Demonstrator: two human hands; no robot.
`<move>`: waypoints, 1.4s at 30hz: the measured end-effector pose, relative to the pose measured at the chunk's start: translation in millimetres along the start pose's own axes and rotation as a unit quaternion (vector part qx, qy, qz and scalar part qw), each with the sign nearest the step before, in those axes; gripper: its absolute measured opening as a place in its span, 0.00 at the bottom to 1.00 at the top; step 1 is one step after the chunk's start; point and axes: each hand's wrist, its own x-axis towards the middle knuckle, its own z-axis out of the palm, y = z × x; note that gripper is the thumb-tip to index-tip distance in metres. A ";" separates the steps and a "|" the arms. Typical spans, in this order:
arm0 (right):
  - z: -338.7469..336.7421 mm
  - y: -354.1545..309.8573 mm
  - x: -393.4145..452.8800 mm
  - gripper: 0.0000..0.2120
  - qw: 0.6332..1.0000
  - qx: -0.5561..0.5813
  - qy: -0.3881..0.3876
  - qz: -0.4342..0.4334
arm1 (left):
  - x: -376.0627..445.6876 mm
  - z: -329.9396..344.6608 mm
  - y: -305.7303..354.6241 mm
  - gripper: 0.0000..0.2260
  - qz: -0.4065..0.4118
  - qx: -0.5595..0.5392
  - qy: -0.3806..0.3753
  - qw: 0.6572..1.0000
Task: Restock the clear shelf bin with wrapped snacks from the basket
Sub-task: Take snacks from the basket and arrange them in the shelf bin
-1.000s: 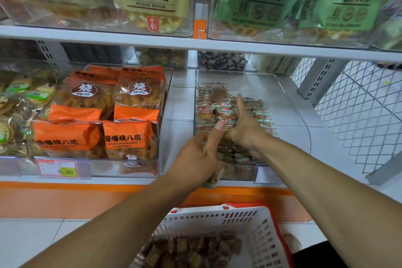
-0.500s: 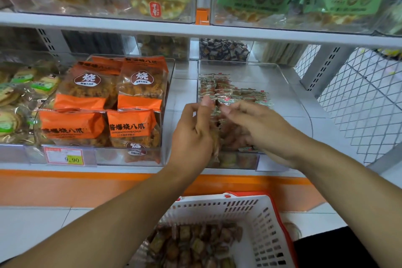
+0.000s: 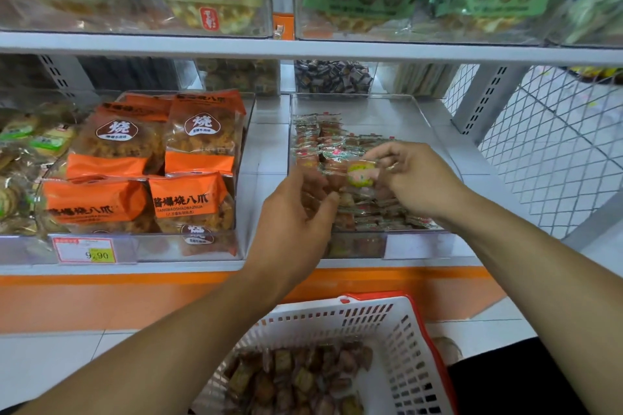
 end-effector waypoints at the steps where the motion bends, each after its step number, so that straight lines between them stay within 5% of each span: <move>1: -0.6 3.7 3.5 0.09 1.000 -0.015 0.019 -0.010 | -1.6 1.1 -2.3 0.02 0.028 0.046 -0.020 0.998; 6: 14.2 13.2 4.2 0.12 0.993 -0.107 -0.006 -0.056 | -8.6 11.7 -8.6 0.03 0.193 0.250 -0.073 0.946; 16: 18.7 11.5 4.5 0.23 0.962 -0.162 -0.217 -0.041 | -9.1 7.2 -7.5 0.05 0.211 0.316 -0.060 0.923; 26: 32.4 12.8 15.3 0.30 0.922 -0.312 -0.191 -0.126 | -8.9 6.9 -7.8 0.05 0.184 0.316 -0.074 0.928; 35: 37.0 8.0 11.6 0.23 0.947 -0.245 -0.134 -0.156 | -9.9 5.1 -8.6 0.06 0.178 0.308 -0.068 0.932; 42: 47.3 9.5 9.7 0.32 0.970 -0.188 -0.145 -0.046 | -10.5 3.8 -9.5 0.07 0.159 0.295 -0.070 0.940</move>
